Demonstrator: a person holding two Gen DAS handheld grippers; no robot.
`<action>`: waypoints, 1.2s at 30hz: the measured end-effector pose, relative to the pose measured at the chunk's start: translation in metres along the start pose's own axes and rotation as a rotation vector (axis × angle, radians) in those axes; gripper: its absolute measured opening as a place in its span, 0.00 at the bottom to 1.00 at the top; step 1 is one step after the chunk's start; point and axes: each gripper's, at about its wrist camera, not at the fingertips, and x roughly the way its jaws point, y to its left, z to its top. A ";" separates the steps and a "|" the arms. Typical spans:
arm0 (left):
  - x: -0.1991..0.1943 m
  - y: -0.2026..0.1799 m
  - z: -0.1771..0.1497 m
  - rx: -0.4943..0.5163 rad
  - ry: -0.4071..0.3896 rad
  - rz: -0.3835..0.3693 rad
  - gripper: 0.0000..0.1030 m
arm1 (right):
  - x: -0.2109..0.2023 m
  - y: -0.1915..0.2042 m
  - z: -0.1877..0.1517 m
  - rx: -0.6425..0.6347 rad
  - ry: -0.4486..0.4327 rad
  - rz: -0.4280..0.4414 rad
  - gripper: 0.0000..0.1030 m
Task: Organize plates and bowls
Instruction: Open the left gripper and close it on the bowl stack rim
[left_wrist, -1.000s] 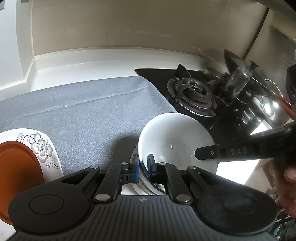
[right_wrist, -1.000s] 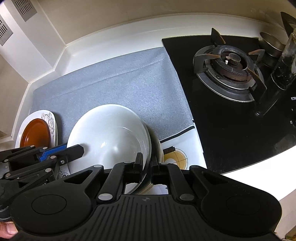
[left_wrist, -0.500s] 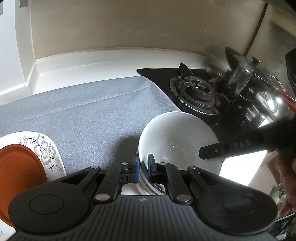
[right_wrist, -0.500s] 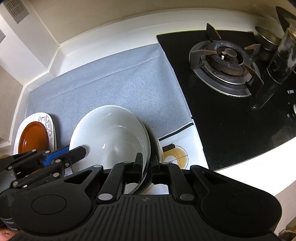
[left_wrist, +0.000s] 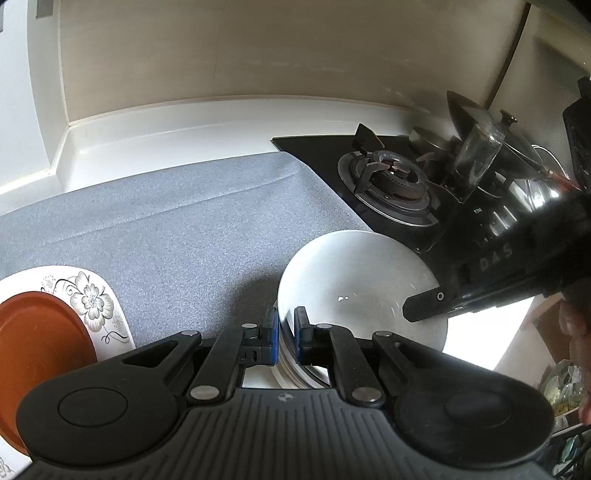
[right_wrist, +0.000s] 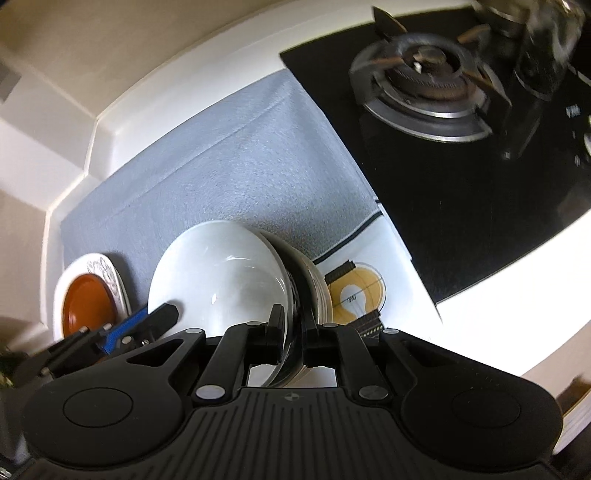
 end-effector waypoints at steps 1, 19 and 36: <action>0.000 0.000 0.000 0.001 0.001 0.000 0.08 | 0.000 -0.003 0.001 0.020 0.008 0.010 0.09; 0.003 -0.003 0.000 0.015 0.000 0.005 0.08 | -0.006 -0.011 0.004 0.084 0.057 0.046 0.12; -0.001 -0.002 -0.001 0.003 -0.005 0.001 0.15 | -0.015 -0.008 -0.002 0.012 0.016 0.021 0.23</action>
